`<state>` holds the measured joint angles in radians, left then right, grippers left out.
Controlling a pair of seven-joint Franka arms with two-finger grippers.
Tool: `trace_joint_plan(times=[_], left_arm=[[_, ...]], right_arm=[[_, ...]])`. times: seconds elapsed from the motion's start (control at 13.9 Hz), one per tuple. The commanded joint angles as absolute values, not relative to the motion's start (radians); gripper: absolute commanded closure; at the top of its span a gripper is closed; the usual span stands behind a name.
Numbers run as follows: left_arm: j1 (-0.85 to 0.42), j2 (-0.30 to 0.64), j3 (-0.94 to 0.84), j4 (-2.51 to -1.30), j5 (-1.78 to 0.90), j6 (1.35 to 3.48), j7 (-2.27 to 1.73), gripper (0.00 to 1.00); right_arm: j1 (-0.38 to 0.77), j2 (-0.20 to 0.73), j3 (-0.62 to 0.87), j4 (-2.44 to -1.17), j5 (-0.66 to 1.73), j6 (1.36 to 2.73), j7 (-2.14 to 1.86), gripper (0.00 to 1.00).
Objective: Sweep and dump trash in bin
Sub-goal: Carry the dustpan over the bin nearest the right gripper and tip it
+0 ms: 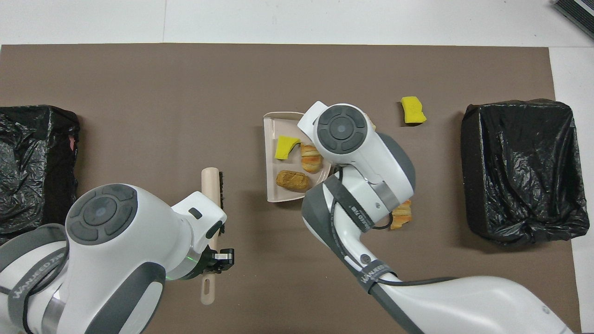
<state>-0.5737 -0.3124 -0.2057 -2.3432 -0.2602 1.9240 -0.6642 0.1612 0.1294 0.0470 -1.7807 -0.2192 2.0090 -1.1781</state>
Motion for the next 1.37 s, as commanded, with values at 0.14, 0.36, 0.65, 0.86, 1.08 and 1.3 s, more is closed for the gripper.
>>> trace_joint_plan(times=[0.14, 0.36, 0.65, 0.86, 1.08, 1.3], left_arm=[[-0.704, -0.318, -0.192, -2.511, -0.255, 2.132, -0.778, 1.00], [-0.732, -0.308, -0.192, -2.577, -0.255, 2.203, -0.778, 1.00], [-0.752, -0.305, -0.192, -2.608, -0.255, 2.235, -0.775, 1.00], [-0.749, -0.293, -0.192, -2.608, -0.255, 2.250, -0.756, 1.00], [-0.743, -0.252, -0.190, -2.608, -0.256, 2.284, -0.755, 1.00], [-0.733, -0.247, -0.189, -2.599, -0.255, 2.275, -0.755, 0.73]], right_arm=[[-0.113, 0.052, 0.061, -1.815, -0.123, 1.979, -1.380, 1.00], [-0.243, 0.040, 0.057, -1.827, -0.117, 1.959, -1.517, 1.00], [-0.380, 0.002, 0.054, -1.882, -0.202, 1.977, -1.666, 1.00], [-0.426, -0.031, 0.052, -1.942, -0.342, 2.046, -1.666, 1.00], [-0.442, -0.040, 0.052, -1.971, -0.486, 2.097, -1.649, 1.00], [-0.402, -0.043, 0.055, -1.977, -0.625, 2.086, -1.588, 1.00]])
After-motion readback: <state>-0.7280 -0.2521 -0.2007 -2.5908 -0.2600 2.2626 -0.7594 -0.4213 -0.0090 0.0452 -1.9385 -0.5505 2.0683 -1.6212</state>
